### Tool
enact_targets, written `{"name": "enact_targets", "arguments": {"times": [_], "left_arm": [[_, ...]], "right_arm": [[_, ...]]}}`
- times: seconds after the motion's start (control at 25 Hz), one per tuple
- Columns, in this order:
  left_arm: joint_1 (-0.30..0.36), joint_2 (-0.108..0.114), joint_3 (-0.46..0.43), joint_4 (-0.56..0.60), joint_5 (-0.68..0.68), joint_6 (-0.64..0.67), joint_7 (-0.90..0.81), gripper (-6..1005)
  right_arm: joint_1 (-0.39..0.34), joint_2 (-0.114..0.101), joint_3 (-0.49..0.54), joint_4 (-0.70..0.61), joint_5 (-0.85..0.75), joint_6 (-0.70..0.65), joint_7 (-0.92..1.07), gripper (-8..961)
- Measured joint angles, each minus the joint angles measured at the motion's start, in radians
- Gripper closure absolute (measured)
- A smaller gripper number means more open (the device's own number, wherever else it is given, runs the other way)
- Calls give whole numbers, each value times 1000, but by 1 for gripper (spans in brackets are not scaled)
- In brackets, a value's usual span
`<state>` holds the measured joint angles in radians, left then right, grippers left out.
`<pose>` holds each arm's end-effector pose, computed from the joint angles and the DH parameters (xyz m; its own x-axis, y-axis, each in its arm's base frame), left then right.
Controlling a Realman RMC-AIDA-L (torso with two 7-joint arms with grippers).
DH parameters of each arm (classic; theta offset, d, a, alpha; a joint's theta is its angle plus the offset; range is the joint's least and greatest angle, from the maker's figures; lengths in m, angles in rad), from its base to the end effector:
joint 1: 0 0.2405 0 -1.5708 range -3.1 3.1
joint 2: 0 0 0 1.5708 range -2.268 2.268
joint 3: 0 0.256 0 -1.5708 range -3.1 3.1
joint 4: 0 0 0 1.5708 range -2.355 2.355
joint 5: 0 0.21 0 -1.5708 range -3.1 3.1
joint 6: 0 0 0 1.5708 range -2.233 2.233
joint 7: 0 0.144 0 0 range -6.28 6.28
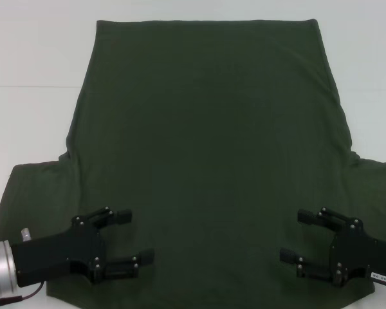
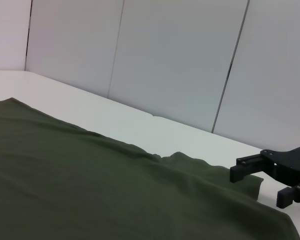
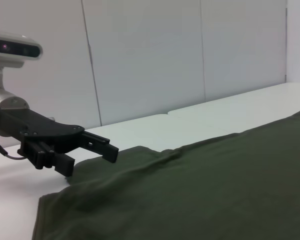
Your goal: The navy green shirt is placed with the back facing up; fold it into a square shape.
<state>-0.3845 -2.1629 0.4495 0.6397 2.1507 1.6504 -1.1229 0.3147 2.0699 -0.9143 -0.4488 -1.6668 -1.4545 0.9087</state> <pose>-0.3048 0.2660 -0.0194 0.7732 0.3089 0.5539 0.4799 -0.8559 -0.1926 0.3138 0.2652 -0.0356 0.8076 -0.1946 -0.5567 -0.4114 -0.8623 -0.2953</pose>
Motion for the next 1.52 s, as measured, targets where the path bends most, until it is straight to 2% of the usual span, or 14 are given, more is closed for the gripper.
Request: {"name": "enact_targets", "arguments": {"times": [0.56, 0.68, 0.88, 1.08, 1.28, 1.52], "left_arm": [[0, 0, 0, 0, 0, -9, -2, 50], [-2, 1, -17, 3, -4, -10, -48, 50], [-18, 16, -66, 48, -5, -9, -319, 51], [-23, 48, -96, 137, 3, 3, -713, 51], [-24, 76, -105, 264, 123, 17, -1116, 52], [-30, 110, -197, 322, 219, 48, -1324, 52]], "right_arm": [[4, 1, 2, -1, -5, -4, 4, 68], [4, 1, 6, -1, -5, -4, 7, 68], [4, 1, 8, -1, -2, -4, 10, 67], [4, 1, 8, -1, 1, -3, 11, 67], [11, 1, 9, -1, 1, -3, 27, 68], [15, -4, 9, -6, 0, -3, 48, 67]]}}
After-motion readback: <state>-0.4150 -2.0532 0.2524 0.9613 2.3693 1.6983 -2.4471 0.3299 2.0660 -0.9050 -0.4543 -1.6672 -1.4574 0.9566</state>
